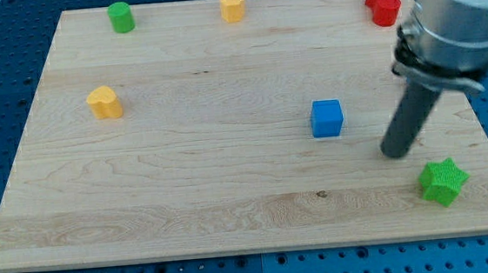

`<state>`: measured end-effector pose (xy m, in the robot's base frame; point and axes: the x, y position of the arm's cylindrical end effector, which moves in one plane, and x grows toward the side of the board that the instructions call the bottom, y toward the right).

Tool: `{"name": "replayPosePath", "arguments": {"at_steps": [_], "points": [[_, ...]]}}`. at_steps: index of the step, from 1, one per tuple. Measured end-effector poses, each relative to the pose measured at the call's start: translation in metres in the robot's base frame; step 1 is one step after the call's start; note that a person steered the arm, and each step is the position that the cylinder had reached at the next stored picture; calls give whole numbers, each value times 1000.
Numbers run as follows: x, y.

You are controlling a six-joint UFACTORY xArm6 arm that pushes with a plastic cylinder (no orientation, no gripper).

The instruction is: Move the arm to the right side of the hexagon

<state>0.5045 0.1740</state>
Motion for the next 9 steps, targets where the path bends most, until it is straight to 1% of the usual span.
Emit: {"name": "replayPosePath", "arguments": {"at_steps": [1, 3, 4, 5, 7, 8, 9], "points": [[-25, -4], [-26, -4], [-69, -7], [-118, -27], [-130, -33], [-170, -54], [-194, -64]]}}
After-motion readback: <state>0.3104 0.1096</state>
